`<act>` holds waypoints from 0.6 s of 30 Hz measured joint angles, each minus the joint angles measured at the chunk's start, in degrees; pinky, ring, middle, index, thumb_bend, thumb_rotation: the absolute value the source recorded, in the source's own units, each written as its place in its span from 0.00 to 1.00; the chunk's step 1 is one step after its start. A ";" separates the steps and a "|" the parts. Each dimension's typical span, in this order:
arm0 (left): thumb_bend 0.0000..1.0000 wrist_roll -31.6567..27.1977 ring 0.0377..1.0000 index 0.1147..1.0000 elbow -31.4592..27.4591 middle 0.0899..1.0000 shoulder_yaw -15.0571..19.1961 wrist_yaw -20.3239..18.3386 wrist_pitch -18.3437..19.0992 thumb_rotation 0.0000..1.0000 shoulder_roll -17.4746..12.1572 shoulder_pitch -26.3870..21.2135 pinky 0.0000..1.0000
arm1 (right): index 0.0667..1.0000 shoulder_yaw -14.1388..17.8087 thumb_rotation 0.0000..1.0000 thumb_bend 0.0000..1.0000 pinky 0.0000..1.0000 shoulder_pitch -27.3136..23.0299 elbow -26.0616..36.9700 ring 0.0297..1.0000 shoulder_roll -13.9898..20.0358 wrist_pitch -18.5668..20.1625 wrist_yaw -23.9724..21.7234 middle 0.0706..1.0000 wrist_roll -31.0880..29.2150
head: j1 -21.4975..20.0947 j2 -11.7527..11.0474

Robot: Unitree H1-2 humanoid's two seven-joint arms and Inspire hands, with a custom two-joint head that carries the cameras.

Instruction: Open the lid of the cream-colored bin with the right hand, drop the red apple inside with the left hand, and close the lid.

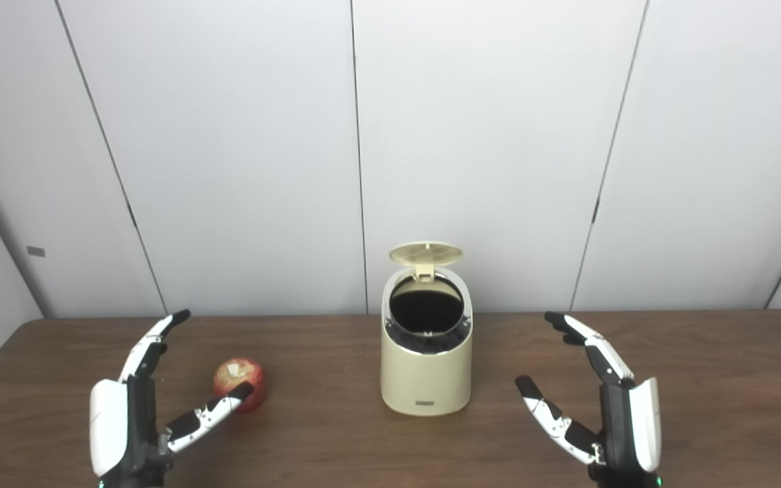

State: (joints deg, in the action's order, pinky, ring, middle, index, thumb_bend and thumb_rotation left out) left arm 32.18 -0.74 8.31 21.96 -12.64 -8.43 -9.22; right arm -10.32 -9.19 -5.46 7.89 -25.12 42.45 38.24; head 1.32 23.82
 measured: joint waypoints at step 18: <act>1.00 -7.30 0.91 0.99 -2.53 0.95 -3.21 -18.57 21.31 0.44 -4.64 -1.24 0.82 | 0.73 0.49 0.29 0.26 0.68 0.06 0.02 0.73 0.25 0.00 -2.37 0.74 -1.07 | 2.02 1.41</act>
State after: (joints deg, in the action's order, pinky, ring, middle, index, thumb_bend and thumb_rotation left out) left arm 24.88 -3.27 5.10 3.40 8.68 -13.07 -10.46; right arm -9.83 -9.13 -5.44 8.14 -25.12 40.08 37.17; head 3.33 25.22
